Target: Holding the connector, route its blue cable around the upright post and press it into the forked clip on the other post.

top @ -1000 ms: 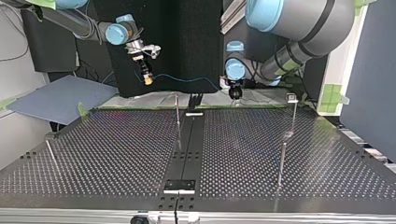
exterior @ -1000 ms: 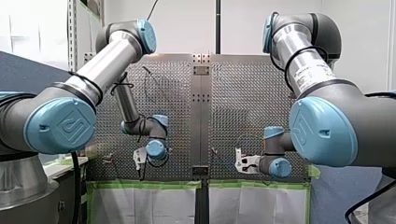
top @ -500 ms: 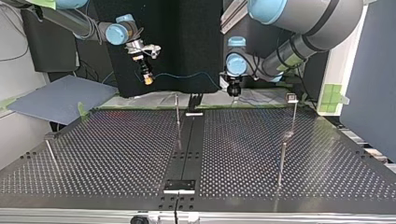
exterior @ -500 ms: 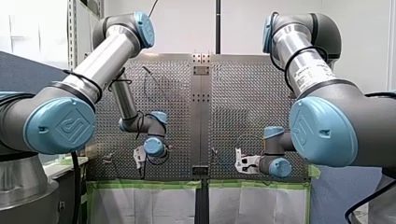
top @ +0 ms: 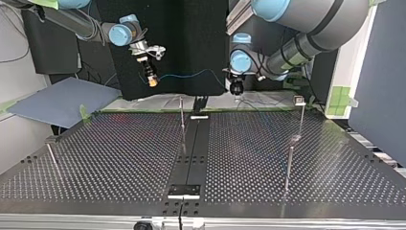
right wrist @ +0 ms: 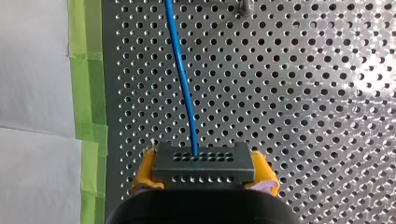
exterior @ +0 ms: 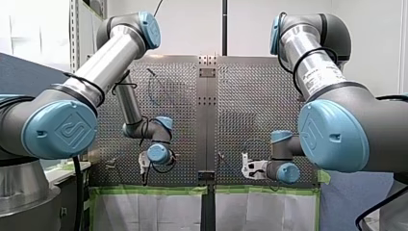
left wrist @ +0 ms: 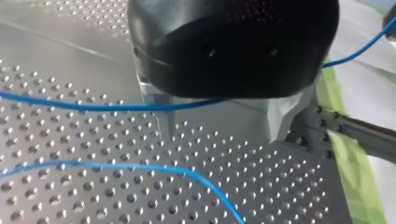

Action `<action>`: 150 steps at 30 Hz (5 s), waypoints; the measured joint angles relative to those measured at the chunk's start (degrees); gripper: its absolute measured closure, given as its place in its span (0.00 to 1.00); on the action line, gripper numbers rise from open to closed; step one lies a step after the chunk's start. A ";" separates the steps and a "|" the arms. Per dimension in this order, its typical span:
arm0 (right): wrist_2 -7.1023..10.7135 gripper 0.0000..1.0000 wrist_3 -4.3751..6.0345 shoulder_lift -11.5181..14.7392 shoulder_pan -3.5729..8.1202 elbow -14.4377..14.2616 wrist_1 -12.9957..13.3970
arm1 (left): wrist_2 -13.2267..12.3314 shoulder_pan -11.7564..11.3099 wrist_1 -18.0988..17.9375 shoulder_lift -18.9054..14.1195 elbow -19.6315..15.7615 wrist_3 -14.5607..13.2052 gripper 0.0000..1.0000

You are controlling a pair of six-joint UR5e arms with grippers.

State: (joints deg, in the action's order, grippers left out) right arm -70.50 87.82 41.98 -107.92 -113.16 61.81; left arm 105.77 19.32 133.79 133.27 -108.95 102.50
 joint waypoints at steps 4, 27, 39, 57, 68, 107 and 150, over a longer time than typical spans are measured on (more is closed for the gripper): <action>0.00 1.00 0.00 0.00 -0.11 0.00 0.05 | -0.06 1.00 0.01 0.03 0.00 -2.34 0.01; 0.00 1.00 0.00 0.00 -0.29 0.00 0.12 | 3.23 3.62 3.48 4.61 3.98 -15.61 0.01; 0.01 1.00 0.00 0.00 -0.26 -0.01 0.16 | 4.95 3.84 9.20 10.18 6.56 -21.22 0.01; 0.01 1.00 0.07 0.00 -0.30 0.00 0.15 | -0.01 3.72 7.13 10.93 6.65 -18.31 0.01; 0.00 1.00 0.00 0.00 -0.27 0.00 0.24 | 2.02 3.16 4.51 10.88 6.69 -17.09 0.01; -0.06 1.00 0.00 0.00 -0.16 0.17 0.46 | -10.42 4.45 4.10 11.11 8.77 -9.36 0.01; 0.96 1.00 0.53 -0.09 -0.12 0.96 1.57 | -16.98 8.53 -4.87 11.06 8.77 2.18 0.01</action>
State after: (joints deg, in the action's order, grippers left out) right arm -69.53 88.35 41.89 -108.03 -112.21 63.39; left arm 88.79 27.85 128.92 144.33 -100.17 104.68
